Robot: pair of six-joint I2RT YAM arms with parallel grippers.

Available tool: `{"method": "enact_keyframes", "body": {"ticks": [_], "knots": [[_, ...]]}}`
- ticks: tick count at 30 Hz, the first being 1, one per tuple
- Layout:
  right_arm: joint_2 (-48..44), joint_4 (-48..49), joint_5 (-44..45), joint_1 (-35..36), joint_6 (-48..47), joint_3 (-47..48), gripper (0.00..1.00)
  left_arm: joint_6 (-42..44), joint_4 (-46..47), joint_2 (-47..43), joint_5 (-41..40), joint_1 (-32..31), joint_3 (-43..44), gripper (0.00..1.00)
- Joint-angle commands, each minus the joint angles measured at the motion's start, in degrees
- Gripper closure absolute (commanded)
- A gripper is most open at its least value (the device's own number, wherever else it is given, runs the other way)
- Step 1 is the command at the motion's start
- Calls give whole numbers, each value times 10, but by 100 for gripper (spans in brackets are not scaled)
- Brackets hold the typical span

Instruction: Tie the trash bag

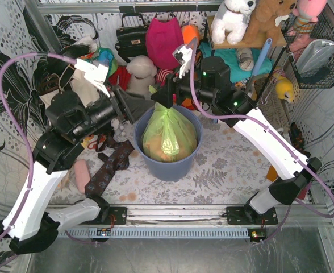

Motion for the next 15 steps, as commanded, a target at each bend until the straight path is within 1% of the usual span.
{"method": "enact_keyframes", "body": {"ticks": [1, 2, 4, 7, 9, 10, 12, 15], "knots": [[9, 0, -24, -5, 14, 36, 46, -107, 11, -62, 9, -1, -86, 42], [11, -3, -26, -6, 14, 40, 48, -135, 24, -77, 12, -1, -107, 40], [13, -5, -28, -6, 16, 45, 50, -175, 54, -100, 41, -1, -146, 40], [16, -4, -30, -6, 20, 50, 50, -234, 43, -99, 55, -1, -176, 46], [20, -6, -35, -6, 22, 55, 50, -275, 35, -99, 58, -3, -197, 48], [23, -7, -37, -6, 24, 58, 49, -294, 41, -102, 59, -4, -210, 47], [25, -9, -40, -6, 25, 60, 46, -334, 62, -110, 62, -5, -236, 43], [31, -9, -42, -6, 30, 61, 45, -369, 68, -109, 72, -14, -253, 41]]}}
